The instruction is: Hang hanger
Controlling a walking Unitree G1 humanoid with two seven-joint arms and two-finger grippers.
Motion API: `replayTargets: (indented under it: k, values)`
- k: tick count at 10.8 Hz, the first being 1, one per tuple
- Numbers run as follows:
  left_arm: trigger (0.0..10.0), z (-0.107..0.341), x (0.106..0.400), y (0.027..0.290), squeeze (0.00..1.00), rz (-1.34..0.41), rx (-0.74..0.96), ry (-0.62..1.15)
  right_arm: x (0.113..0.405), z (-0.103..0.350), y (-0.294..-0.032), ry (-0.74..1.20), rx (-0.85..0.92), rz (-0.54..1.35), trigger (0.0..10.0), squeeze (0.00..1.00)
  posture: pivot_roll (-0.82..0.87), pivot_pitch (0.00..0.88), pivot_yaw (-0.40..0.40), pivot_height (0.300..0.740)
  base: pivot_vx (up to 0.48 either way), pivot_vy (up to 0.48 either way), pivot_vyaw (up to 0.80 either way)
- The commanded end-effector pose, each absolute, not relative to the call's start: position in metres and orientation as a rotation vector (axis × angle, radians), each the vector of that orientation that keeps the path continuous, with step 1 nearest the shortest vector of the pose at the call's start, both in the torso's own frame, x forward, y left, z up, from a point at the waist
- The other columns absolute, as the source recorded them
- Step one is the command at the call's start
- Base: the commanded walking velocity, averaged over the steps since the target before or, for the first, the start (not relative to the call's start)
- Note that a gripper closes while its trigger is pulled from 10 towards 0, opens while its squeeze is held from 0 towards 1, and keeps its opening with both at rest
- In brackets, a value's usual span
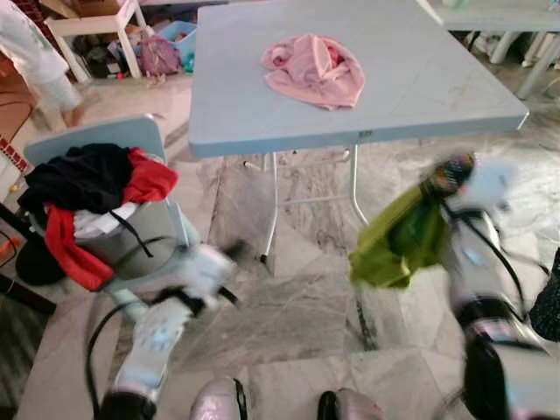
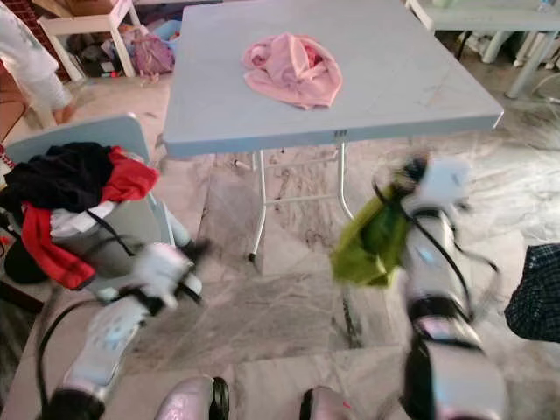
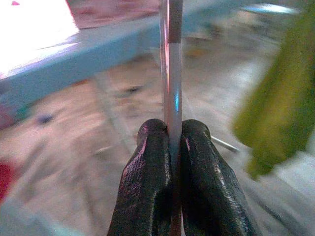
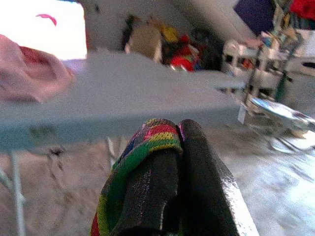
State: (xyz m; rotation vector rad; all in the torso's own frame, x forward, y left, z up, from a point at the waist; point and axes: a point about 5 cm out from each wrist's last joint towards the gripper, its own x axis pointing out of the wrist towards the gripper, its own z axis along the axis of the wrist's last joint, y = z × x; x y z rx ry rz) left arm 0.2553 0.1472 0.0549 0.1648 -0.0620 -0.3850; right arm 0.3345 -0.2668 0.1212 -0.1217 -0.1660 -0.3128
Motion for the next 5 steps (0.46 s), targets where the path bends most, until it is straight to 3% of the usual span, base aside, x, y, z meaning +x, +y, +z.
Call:
replayTargets:
  k: [1, 2, 3, 4, 5]
  values:
    - [3.8, 0.049, 0.251, 0.17, 0.0, -0.196, 0.046, -0.009, 0.328, 0.113, -0.273, -0.141, -0.121, -0.331, 0.0, 0.0, 0.04, 0.051, 0.018, 0.74, 0.0, 0.0, 0.0]
    - [8.7, 0.037, 0.239, 0.18, 0.0, -0.084, 0.032, 0.059, 0.315, 0.095, -0.277, -0.088, -0.125, -0.337, 0.0, 0.0, 0.04, 0.048, 0.01, 0.74, 0.0, 0.0, 0.0]
    - [10.0, 0.034, 0.235, 0.178, 0.0, -0.053, 0.057, 0.071, 0.306, 0.086, -0.267, -0.091, -0.107, -0.273, 0.0, 0.0, 0.04, 0.05, 0.006, 0.74, 0.0, 0.0, 0.0]
    - [10.0, 0.044, 0.239, 0.177, 0.0, -0.032, 0.024, 0.026, 0.294, 0.084, -0.235, -0.177, -0.044, -0.074, 0.0, 0.0, 0.05, 0.07, -0.018, 0.74, 0.0, 0.0, 0.0]
    - [10.0, 0.056, 0.246, 0.183, 0.0, 0.019, 0.013, -0.014, 0.286, 0.081, -0.216, -0.188, -0.039, -0.012, 0.0, 0.0, 0.05, 0.07, -0.023, 0.74, 0.0, 0.0, 0.0]
